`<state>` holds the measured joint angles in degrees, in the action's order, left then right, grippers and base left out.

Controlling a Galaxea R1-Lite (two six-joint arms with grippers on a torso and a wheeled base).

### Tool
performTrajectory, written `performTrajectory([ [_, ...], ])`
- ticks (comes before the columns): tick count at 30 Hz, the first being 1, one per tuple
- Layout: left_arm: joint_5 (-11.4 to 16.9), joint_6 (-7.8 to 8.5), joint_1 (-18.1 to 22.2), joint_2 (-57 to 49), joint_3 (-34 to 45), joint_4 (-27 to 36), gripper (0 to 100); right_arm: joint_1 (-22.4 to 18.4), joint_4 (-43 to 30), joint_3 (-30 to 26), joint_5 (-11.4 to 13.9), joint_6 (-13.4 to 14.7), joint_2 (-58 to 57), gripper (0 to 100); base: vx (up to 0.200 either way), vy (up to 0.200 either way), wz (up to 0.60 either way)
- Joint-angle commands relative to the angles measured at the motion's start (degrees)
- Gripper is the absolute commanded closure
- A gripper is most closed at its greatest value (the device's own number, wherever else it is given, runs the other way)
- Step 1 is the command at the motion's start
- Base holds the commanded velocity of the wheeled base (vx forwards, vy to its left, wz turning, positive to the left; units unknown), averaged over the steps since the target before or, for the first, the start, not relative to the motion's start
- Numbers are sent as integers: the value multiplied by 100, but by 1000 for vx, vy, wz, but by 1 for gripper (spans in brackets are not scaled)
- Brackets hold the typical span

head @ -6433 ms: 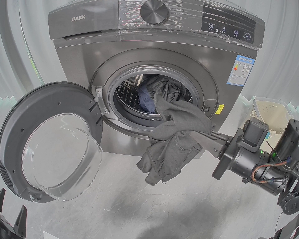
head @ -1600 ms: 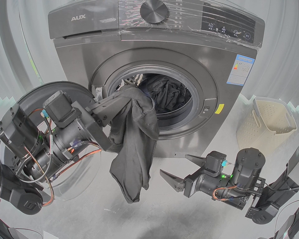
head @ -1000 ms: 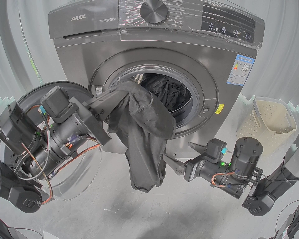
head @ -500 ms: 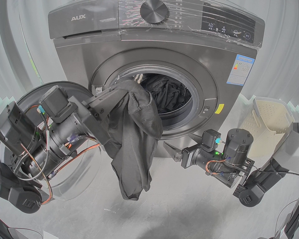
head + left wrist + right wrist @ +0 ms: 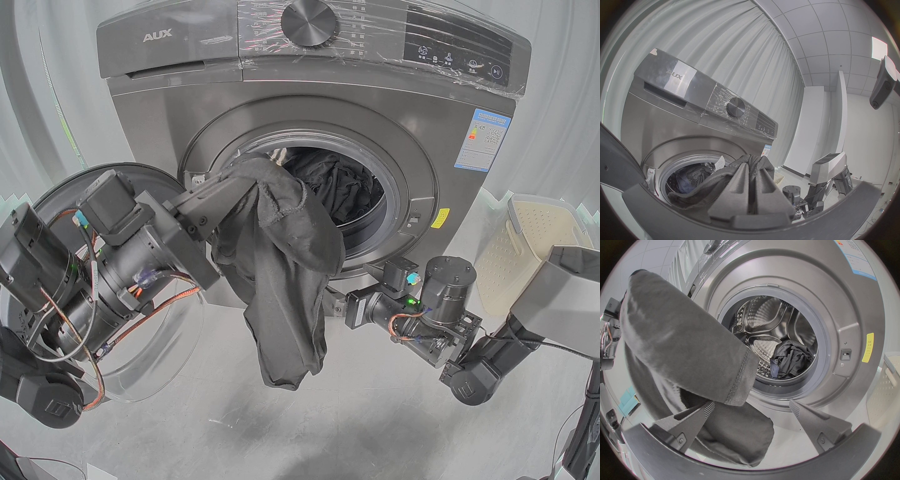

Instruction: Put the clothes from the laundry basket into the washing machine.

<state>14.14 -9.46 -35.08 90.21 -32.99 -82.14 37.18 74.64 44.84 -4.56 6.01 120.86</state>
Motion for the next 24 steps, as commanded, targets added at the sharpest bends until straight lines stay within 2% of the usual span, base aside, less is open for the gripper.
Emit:
performTrajectory([
  [1, 10, -12, -7, -3, 3, -13, 100, -9, -2, 456, -10, -3, 386, 0, 0, 0, 0],
  [17, 27, -12, -25, 14, 3, -13, 100, -71, 6, 1053, -45, 41, 395, 0, 0, 0, 0],
  [18, 19, -12, -25, 14, 3, -13, 100, -62, 15, 1080, -45, 49, 404, 100, 0, 0, 0],
  [24, 19, -12, 10, 23, 3, -13, 100, -97, 24, 1168, -45, 49, 368, 100, 0, 0, 0],
])
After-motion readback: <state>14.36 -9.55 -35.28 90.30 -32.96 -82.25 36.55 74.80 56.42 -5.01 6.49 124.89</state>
